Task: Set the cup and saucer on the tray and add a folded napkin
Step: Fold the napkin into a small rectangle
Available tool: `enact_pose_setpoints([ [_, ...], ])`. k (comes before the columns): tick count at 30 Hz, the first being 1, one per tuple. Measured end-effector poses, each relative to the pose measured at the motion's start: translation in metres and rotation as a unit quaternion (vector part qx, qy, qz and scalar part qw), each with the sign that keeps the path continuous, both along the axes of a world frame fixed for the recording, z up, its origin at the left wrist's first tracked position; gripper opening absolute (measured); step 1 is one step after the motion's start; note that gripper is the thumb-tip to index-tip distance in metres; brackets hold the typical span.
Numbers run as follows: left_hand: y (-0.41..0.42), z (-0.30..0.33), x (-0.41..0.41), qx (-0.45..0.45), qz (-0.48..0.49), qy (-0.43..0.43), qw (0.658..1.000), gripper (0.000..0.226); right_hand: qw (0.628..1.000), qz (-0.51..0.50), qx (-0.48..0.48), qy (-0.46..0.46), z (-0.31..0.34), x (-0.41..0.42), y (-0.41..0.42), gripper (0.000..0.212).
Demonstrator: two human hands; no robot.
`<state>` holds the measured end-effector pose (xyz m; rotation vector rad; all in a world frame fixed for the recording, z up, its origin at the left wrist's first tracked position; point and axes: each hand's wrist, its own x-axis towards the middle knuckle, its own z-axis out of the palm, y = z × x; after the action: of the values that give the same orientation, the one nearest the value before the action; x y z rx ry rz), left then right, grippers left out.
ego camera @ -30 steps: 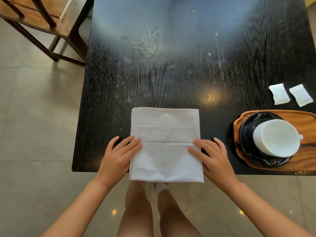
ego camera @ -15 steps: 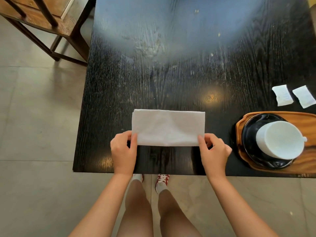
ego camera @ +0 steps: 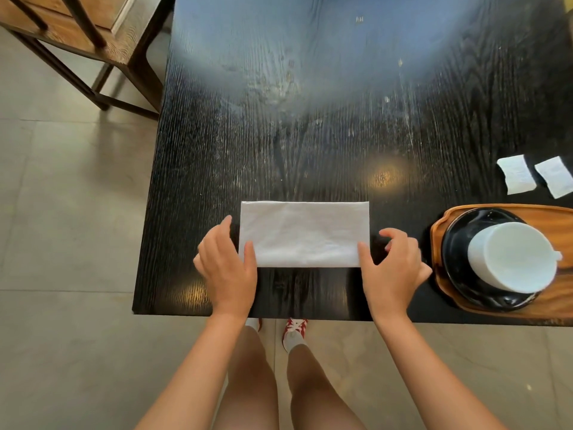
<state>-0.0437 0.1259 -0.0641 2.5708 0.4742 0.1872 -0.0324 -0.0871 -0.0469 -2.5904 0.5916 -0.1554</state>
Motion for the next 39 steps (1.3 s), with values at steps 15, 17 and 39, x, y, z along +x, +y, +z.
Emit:
enact_pose_setpoints([
  [15, -0.022, -0.023, 0.041, 0.178, -0.356, 0.078, 0.914, 0.061, 0.898, 0.395, -0.167, 0.1, -0.031, 0.035, 0.021, 0.062],
  [17, -0.006, -0.021, 0.039, 0.195, -0.324, 0.086, 0.922, 0.064, 0.902, 0.378, -0.177, 0.106, -0.029, 0.036, 0.004, 0.064],
  [39, -0.029, -0.018, 0.111, 0.21, -0.51, 0.028, 0.834, 0.087, 0.904, 0.349, -0.168, 0.182, -0.014, -0.114, 0.038, 0.07],
])
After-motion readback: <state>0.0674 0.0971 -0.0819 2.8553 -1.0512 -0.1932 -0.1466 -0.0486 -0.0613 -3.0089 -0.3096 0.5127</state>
